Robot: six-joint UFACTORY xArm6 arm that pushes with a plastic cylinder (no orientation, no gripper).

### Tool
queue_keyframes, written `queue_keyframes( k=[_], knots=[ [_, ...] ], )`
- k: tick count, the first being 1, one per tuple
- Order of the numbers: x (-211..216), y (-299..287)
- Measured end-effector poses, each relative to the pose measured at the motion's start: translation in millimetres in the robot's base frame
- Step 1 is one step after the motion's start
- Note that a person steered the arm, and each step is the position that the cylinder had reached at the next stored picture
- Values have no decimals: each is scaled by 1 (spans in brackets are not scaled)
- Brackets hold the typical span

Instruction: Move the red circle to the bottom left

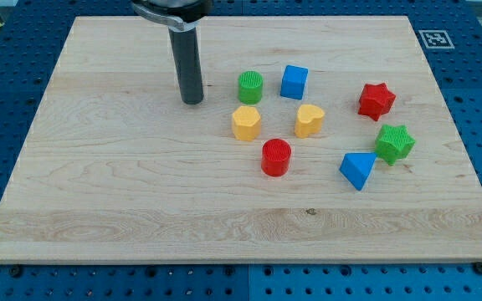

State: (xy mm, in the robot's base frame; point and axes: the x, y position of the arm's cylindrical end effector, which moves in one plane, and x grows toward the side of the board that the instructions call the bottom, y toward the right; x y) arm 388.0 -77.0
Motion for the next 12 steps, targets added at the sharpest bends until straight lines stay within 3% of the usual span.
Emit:
queue_keyframes(
  k=[2, 3, 4, 6, 7, 8, 11, 12],
  knots=[
    [11, -24],
    [84, -26],
    [132, 19],
    [161, 85],
    [165, 135],
    [141, 163],
    [99, 149],
    [111, 119]
  ],
)
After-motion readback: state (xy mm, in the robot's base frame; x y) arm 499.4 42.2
